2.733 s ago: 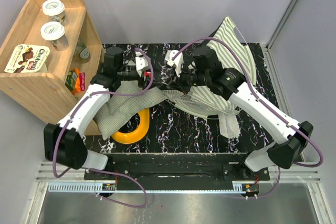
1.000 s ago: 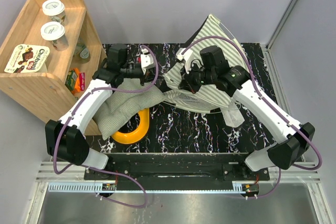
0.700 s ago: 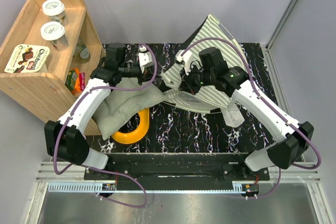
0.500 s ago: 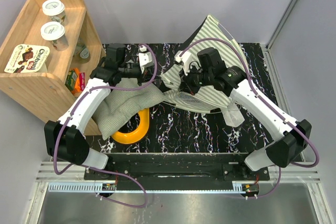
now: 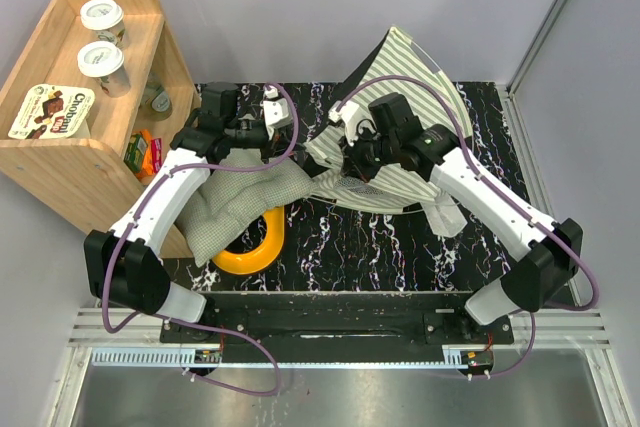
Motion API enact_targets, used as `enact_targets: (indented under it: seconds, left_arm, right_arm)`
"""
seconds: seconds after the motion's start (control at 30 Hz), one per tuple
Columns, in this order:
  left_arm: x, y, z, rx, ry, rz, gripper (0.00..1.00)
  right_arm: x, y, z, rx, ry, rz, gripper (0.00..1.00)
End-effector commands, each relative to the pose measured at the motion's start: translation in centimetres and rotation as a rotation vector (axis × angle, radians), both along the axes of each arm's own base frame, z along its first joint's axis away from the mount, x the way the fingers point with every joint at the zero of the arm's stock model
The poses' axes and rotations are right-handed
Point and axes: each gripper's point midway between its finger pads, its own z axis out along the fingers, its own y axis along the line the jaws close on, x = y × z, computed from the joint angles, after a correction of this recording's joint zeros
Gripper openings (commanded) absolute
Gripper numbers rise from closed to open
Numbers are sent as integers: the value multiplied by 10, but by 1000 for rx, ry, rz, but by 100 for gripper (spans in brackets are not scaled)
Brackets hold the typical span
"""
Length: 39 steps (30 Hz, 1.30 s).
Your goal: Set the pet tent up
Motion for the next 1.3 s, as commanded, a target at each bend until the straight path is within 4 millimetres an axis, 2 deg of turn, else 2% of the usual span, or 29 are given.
enact_targets:
  seconds: [0.0,0.2,0.33,0.53,0.83,1.1,1.27]
  left_arm:
    - [12,16,22,11,-94,56,0]
    - [12,18,16,32,-104,60,0]
    - [15,19,14,40,-102,68,0]
    - [10,18,18,33,-113,60,0]
    - [-1,11,15,47,-116,25,0]
    - [-5,4,18,45,-119,7,0]
    - [7,9,13,70,-125,55,0]
  right_arm:
    - [-1,-44,-33,-198,79,-117,0]
    - [-5,-38,-24,-160,67,-81,0]
    - [-7,-34,-11,-114,33,-62,0]
    - [-2,-31,-5,-106,13,-62,0]
    - [8,-23,6,-89,-9,-54,0]
    - [7,-19,3,-90,16,-28,0]
    - [-3,-30,0,-110,3,-28,0]
